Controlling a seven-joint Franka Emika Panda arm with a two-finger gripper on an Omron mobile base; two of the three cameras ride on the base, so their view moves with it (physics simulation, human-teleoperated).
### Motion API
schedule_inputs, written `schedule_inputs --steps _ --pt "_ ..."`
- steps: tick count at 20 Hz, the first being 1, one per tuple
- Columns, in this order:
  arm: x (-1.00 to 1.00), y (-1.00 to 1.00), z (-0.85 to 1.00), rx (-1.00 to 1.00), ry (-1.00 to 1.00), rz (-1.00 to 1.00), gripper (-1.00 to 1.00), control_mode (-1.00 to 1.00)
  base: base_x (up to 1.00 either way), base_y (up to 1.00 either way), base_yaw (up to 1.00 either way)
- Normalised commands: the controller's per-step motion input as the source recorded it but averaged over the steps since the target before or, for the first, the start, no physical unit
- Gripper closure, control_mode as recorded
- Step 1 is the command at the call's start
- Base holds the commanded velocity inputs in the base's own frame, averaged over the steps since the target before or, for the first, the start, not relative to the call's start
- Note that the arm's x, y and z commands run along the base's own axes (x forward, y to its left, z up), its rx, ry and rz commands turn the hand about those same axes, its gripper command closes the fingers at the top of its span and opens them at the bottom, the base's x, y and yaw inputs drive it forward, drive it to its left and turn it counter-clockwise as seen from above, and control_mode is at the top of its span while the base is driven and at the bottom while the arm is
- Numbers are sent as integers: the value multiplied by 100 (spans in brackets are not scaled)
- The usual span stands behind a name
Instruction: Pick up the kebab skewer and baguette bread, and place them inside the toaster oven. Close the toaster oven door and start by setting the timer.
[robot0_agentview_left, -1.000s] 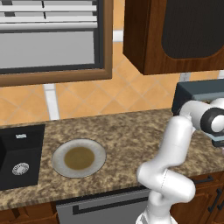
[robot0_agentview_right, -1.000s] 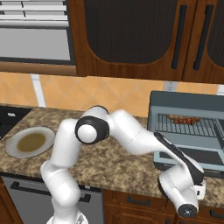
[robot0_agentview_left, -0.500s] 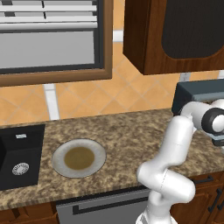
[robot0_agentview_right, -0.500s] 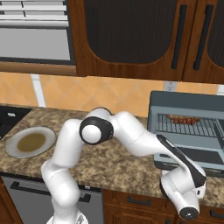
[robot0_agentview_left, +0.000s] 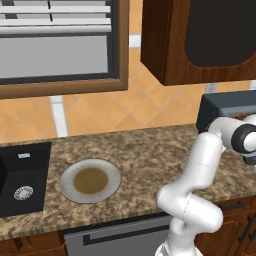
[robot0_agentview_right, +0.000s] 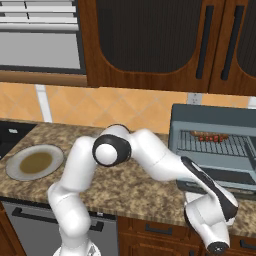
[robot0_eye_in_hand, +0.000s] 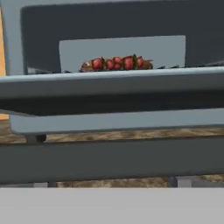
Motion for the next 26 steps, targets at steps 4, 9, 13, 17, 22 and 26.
schedule_inputs --steps 4,9,13,17,22,26 --pt "16 0 69 6 -10 0 -100 -100 0 0 0" --pt "25 0 64 4 -4 0 -100 -100 0 0 0" --pt "29 0 40 2 0 0 -100 -100 0 0 0" --pt "34 0 36 2 0 0 -100 -100 0 0 0" --pt "46 0 31 2 0 0 -100 -100 0 0 0" --pt "52 0 26 3 0 0 -100 -100 0 0 0"
